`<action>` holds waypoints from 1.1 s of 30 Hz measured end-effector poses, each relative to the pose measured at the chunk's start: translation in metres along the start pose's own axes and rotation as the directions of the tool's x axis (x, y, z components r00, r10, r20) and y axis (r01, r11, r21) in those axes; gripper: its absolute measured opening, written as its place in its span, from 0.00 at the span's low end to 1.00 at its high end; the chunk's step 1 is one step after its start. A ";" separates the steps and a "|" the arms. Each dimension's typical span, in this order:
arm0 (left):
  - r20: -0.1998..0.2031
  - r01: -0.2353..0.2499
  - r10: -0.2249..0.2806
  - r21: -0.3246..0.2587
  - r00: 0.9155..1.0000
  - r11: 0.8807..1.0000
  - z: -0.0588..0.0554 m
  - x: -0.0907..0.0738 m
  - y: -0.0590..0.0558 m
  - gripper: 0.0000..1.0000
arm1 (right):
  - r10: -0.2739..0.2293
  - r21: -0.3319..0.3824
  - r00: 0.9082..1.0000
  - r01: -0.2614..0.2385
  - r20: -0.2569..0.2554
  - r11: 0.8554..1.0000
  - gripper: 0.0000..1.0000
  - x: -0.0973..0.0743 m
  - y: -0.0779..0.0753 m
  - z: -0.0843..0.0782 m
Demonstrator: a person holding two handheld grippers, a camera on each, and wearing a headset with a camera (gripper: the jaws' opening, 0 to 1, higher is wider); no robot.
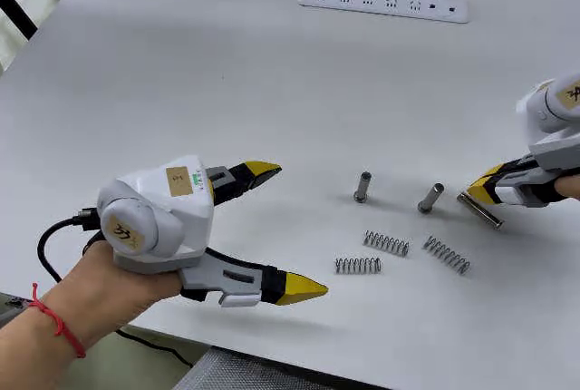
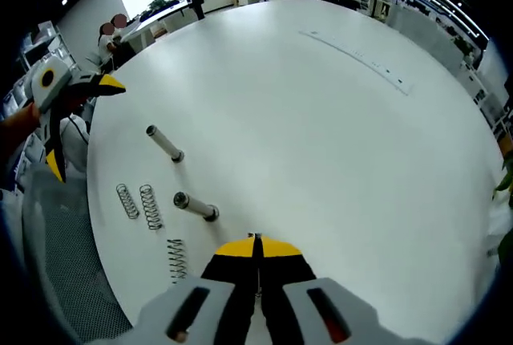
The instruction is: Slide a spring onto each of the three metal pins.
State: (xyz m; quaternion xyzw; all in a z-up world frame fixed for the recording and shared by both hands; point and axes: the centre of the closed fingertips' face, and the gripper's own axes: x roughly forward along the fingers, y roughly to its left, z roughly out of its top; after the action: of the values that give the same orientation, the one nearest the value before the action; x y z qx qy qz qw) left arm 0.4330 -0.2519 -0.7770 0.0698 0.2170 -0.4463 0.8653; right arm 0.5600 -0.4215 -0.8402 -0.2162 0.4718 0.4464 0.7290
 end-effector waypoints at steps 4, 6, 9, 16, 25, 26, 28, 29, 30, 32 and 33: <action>0.000 0.000 0.000 -0.003 1.000 1.000 -0.001 0.000 0.000 0.93 | -0.014 -0.018 1.000 0.014 -0.015 1.000 0.02 -0.002 0.001 -0.006; -0.001 -0.001 0.001 -0.004 1.000 1.000 -0.001 0.000 0.000 0.93 | -0.007 -0.021 1.000 0.006 -0.011 1.000 0.02 -0.003 0.007 -0.007; -0.005 -0.001 0.001 -0.003 1.000 1.000 -0.003 -0.001 0.000 0.93 | -0.001 -0.016 1.000 0.000 -0.014 1.000 0.07 -0.003 0.012 -0.010; -0.004 -0.005 0.005 -0.008 1.000 1.000 -0.003 -0.002 0.001 0.93 | 0.008 0.001 1.000 -0.008 0.004 1.000 0.12 -0.004 0.020 -0.007; -0.002 -0.011 0.011 -0.010 1.000 1.000 -0.003 -0.005 0.001 0.93 | 0.005 -0.035 1.000 -0.005 -0.024 0.999 0.13 0.004 0.024 -0.006; -0.002 -0.011 0.011 -0.010 1.000 1.000 -0.004 -0.005 0.001 0.92 | 0.002 -0.038 1.000 -0.003 -0.027 0.999 0.13 0.005 0.024 -0.006; -0.001 -0.011 0.011 -0.010 1.000 1.000 -0.004 -0.005 0.002 0.92 | -0.003 -0.047 0.999 0.001 -0.036 0.999 0.13 0.006 0.023 -0.006; 0.000 -0.010 0.010 -0.011 1.000 1.000 -0.004 -0.005 0.002 0.92 | -0.002 -0.046 0.999 0.000 -0.038 0.999 0.13 0.006 0.023 -0.006; -0.002 -0.010 0.010 -0.011 1.000 1.000 -0.004 -0.005 0.002 0.92 | 0.000 -0.044 0.999 -0.002 -0.043 0.999 0.14 0.007 0.023 -0.006; -0.001 -0.012 0.012 -0.011 1.000 1.000 -0.005 -0.005 0.003 0.92 | 0.001 -0.046 0.999 -0.003 -0.047 0.999 0.14 0.010 0.021 -0.007; -0.001 -0.013 0.013 -0.013 1.000 1.000 -0.004 -0.005 0.003 0.92 | 0.004 -0.044 0.999 -0.006 -0.049 0.999 0.14 0.011 0.020 -0.007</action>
State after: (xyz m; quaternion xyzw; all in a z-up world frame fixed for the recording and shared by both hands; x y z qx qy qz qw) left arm 0.4317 -0.2454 -0.7790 0.0658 0.2196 -0.4395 0.8685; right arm 0.5414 -0.4114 -0.8506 -0.2420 0.4799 0.4531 0.7112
